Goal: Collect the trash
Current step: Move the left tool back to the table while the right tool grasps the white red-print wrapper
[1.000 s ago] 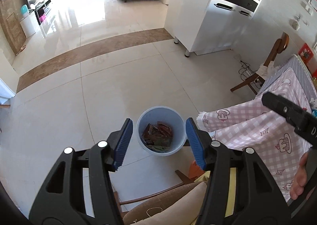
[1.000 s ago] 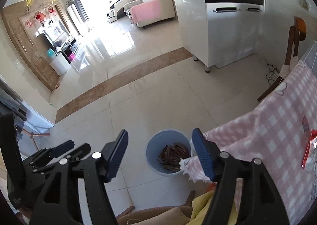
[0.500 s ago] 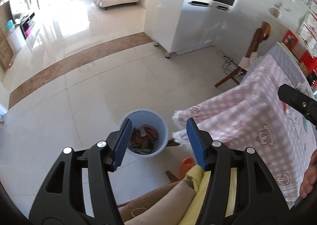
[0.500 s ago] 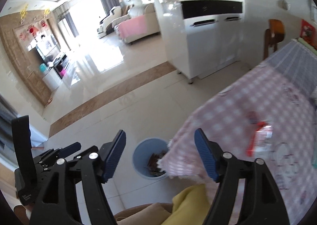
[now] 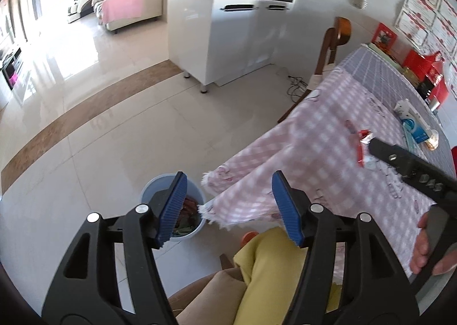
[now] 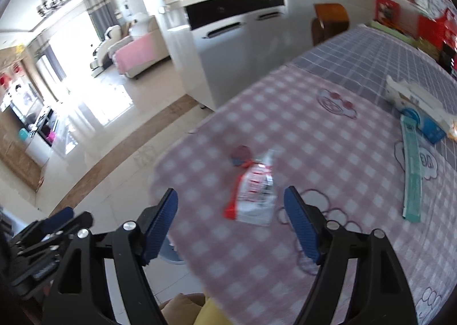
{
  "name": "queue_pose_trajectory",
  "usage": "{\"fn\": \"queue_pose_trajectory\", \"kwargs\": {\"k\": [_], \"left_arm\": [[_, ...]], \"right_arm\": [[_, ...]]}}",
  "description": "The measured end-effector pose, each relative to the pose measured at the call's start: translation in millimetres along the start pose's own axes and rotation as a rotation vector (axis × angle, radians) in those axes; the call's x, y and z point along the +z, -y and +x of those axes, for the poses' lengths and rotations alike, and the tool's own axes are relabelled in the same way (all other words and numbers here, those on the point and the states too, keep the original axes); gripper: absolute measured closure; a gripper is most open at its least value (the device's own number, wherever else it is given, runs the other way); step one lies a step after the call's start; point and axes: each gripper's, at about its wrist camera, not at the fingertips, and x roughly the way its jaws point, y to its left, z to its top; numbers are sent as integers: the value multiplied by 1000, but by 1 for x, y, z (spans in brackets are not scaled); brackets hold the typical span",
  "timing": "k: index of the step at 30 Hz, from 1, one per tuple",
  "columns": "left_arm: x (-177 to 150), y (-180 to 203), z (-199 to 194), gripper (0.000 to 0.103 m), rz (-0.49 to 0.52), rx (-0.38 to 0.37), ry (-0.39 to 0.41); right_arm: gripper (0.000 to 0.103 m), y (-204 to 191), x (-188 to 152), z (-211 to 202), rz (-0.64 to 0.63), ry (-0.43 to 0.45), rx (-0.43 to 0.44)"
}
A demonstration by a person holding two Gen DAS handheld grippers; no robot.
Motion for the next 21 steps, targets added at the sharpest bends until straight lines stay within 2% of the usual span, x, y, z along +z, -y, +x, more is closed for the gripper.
{"fn": "queue_pose_trajectory", "kwargs": {"k": [6, 7, 9, 13, 18, 21], "left_arm": [[9, 19, 3, 40, 33, -14, -2], [11, 21, 4, 40, 35, -13, -4], [12, 26, 7, 40, 36, -12, -9], [11, 36, 10, 40, 57, 4, -11], [15, 60, 21, 40, 59, -47, -54], [19, 88, 27, 40, 95, -76, -66]], "right_arm": [[30, 7, -3, 26, -22, -23, -69], [39, 9, -1, 30, -23, -19, -72], [69, 8, 1, 34, -50, 15, -104], [72, 21, 2, 31, -31, 28, -88], [72, 50, 2, 1, 28, 80, -76], [72, 77, 2, -25, 59, 132, -111]]}}
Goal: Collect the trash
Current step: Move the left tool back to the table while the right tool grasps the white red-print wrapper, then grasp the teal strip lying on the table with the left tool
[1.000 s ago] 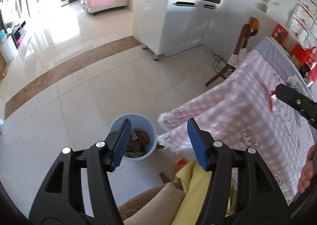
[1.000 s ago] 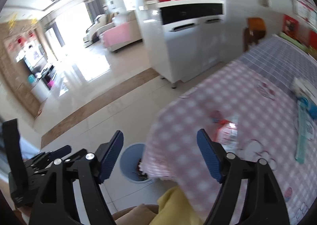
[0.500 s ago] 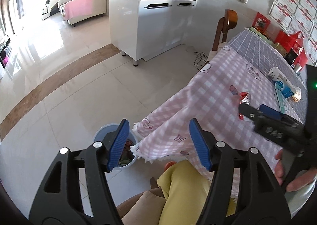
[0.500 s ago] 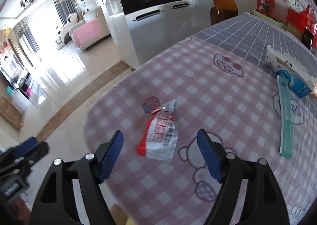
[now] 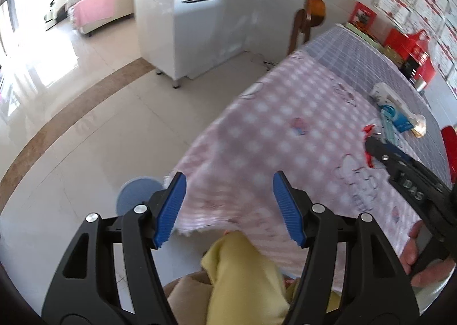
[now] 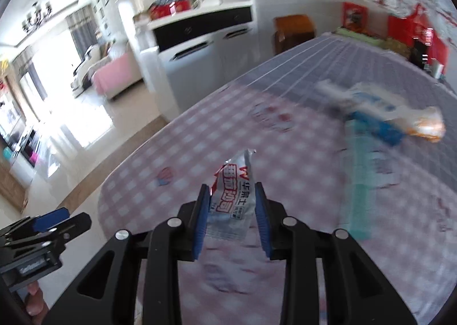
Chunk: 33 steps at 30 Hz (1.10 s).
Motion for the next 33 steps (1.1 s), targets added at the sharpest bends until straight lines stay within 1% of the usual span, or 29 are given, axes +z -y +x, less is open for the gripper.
{"fn": "queue_pose_trajectory", "kwargs": {"k": [1, 2, 4, 5, 6, 8, 12, 15, 18, 20, 24, 25, 27, 28, 30, 31, 33], "left_arm": [[2, 10, 1, 38, 17, -14, 0], [5, 22, 3, 32, 34, -28, 0], [11, 49, 8, 27, 71, -60, 0], [13, 62, 10, 27, 88, -72, -4], [15, 79, 14, 27, 114, -90, -12], [18, 114, 23, 26, 168, -129, -30], [19, 170, 39, 26, 258, -174, -61], [20, 207, 50, 26, 300, -210, -85], [24, 235, 61, 25, 324, -219, -102], [26, 249, 70, 21, 336, -212, -110], [27, 268, 90, 21, 361, -156, -109], [27, 270, 94, 21, 364, -154, -101], [27, 275, 103, 31, 379, -138, -87], [25, 278, 102, 46, 401, -104, -45], [24, 279, 99, 72, 428, -128, -18], [26, 276, 97, 76, 431, -144, -27], [26, 270, 95, 76, 438, -159, -39]], "right_arm": [[72, 11, 2, -6, 12, 14, -14], [72, 22, 2, -15, 26, 26, -31], [72, 44, 5, -23, 46, 51, -86], [72, 60, 7, -28, 57, 71, -140], [72, 73, 7, -31, 71, 77, -177], [72, 101, 7, -38, 120, 75, -202], [72, 154, 3, -53, 193, 86, -284], [72, 185, -1, -61, 239, 86, -315], [72, 209, -5, -68, 265, 85, -341], [72, 219, -8, -69, 284, 82, -344], [72, 232, -13, -67, 308, 77, -331], [72, 233, -14, -67, 311, 73, -327], [72, 235, -16, -66, 331, 68, -295], [72, 235, -16, -66, 338, 68, -275], [72, 233, -16, -65, 335, 67, -267], [72, 232, -15, -65, 329, 68, -268], [72, 230, -15, -65, 325, 68, -260]]}}
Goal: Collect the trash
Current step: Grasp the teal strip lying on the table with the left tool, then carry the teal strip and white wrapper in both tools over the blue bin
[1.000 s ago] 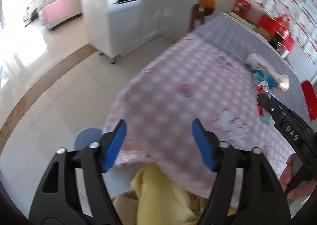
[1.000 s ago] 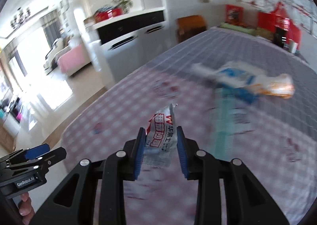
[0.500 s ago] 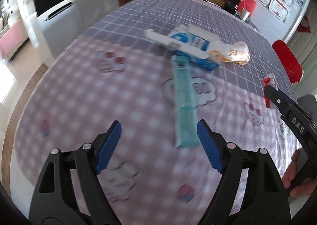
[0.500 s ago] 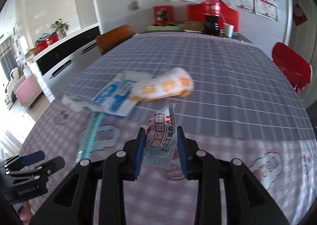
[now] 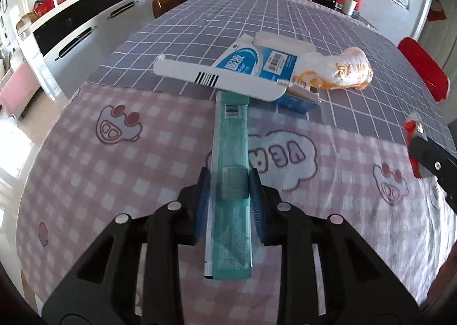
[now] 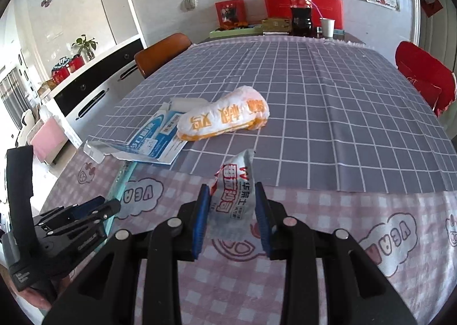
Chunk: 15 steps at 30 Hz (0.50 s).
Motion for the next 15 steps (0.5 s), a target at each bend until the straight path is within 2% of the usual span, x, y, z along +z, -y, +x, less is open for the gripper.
{"fn": "queue_pose_trajectory", "kwargs": {"k": [5, 8, 15], "left_arm": [[-13, -15, -10, 76, -25, -19, -11], [-26, -25, -20, 76, -36, 16, -11], [-46, -58, -38, 76, -107, 39, 3]], "right_arm": [[72, -6, -1, -4, -12, 5, 13], [72, -17, -3, -11, -27, 10, 35], [72, -64, -11, -30, -100, 34, 127]]}}
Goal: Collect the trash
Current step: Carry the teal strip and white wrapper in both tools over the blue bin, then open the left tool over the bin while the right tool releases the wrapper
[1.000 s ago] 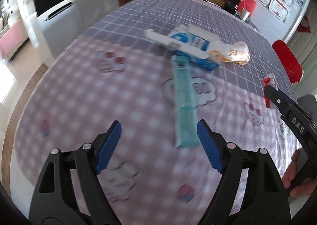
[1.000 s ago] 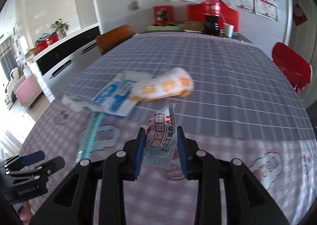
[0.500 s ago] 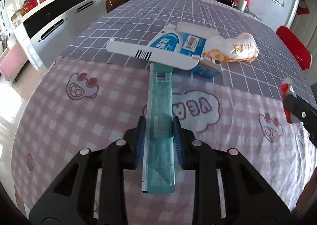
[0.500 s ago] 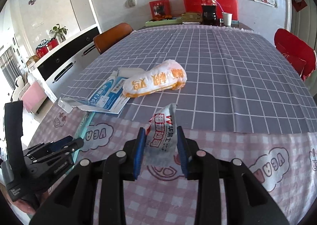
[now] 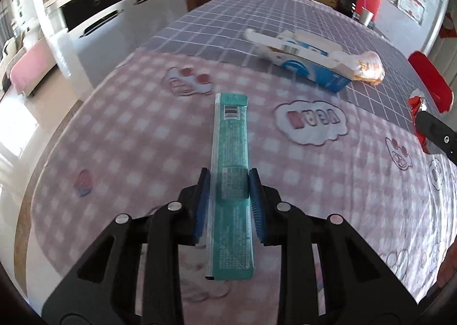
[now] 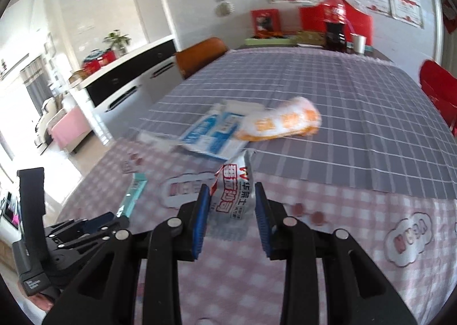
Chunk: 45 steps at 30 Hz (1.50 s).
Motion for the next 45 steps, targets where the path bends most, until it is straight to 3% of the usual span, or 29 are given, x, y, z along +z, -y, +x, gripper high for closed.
{"fn": "queue_pose_trajectory", "kwargs": {"k": [16, 23, 29, 37, 38, 39, 40, 42, 45], "left_arm": [[-50, -117, -64, 76, -207, 165, 56], [-81, -172, -84, 76, -293, 238, 45], [-108, -216, -94, 76, -366, 284, 23], [-132, -264, -84, 74, -458, 282, -38], [-135, -271, -83, 63, -470, 284, -36], [-137, -278, -81, 43, -474, 296, -37], [-138, -283, -80, 15, -476, 321, -29], [-144, -296, -82, 15, -491, 390, 1], [-157, -315, -84, 15, -553, 361, -10]], "right_arm": [[72, -157, -23, 18, -196, -79, 288], [72, -229, -43, 21, -280, -122, 396], [72, -284, -61, 20, -353, -150, 450], [72, -325, -82, 21, -418, -181, 472], [72, -328, -84, 22, -428, -186, 471], [71, -333, -87, 24, -442, -188, 465], [71, -336, -89, 25, -451, -191, 459], [71, -344, -94, 31, -467, -207, 453], [71, -352, -102, 40, -485, -229, 444]]}}
